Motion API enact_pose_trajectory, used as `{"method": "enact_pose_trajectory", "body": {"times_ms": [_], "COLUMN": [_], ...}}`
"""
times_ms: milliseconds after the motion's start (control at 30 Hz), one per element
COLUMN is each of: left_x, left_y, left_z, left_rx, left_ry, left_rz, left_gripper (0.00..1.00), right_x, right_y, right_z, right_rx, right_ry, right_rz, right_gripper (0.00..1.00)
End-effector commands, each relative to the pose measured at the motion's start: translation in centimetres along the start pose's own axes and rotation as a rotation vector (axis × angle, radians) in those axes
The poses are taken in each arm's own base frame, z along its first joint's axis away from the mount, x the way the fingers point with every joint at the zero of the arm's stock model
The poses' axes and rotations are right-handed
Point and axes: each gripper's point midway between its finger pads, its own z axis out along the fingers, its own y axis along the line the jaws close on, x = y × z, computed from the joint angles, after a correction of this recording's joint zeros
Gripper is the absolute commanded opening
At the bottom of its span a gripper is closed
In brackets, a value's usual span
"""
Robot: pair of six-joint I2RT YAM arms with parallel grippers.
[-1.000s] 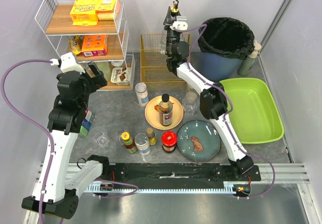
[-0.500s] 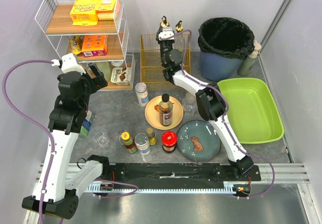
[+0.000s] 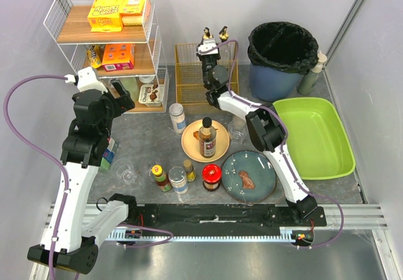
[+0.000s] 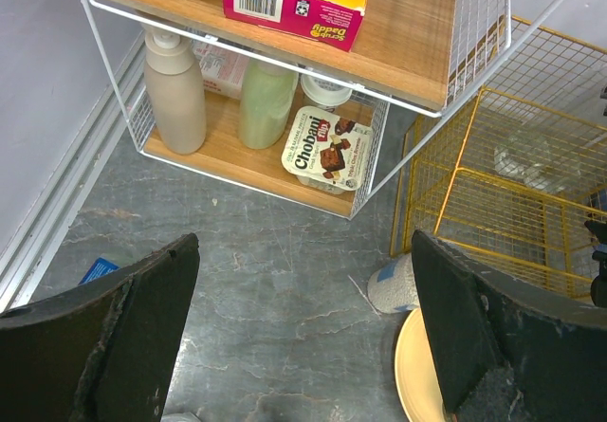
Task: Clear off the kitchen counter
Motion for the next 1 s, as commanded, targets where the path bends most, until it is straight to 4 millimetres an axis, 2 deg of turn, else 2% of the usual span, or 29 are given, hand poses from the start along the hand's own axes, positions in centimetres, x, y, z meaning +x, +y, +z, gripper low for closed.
{"method": "enact_pose_trajectory", "body": {"times_ms": [0,233,367,500,667,767,833,967], "left_x": [-0.3,-0.3,-0.3,-0.5,-0.6,-0.8,-1.0,-1.3], "left_y": [0.3,0.2,0.2,0.2,-0.1,-0.7,-1.5,-4.0], "left_z": [-0.2,-0.2,-0.2,-0.2,-0.2,-0.2,-0.4,-0.5], "left_rx": [-0.018,-0.011,-0.012,-0.011,0.002,0.029,0.077,0.202], "left_ry": [-0.018,-0.014,-0.016,-0.019,-0.016,-0.014,-0.012,0.014], "left_rz": [-0.019,-0.016,-0.017,-0.018,-0.022,-0.023,-0.019,-0.002], "left_gripper": [0.98,0.99,0.98,0.98,0.98,0.99,0.99,0.99], "right_x": [-8.3,-7.1,-6.4,-6.5,-9.3,-11.5,-12.8,-15.7], "right_y": [-2.8,-3.6,-3.7,-3.4,-3.2,-1.9,-1.5,-2.1], "right_z": [1.3,0.8,0.6,0.4,1.1,1.4,1.9,2.2], "right_rx": [0.083,0.144,0.161,0.145,0.096,0.011,-0.024,-0.040], "right_ry": [-0.156,-0.126,-0.112,-0.104,-0.131,-0.122,-0.106,-0.132], "right_rz": [0.111,0.183,0.186,0.183,0.179,0.146,0.145,0.157], "right_gripper": [0.07,0.08,0.23,0.47,0.66,0.76,0.82,0.88]}}
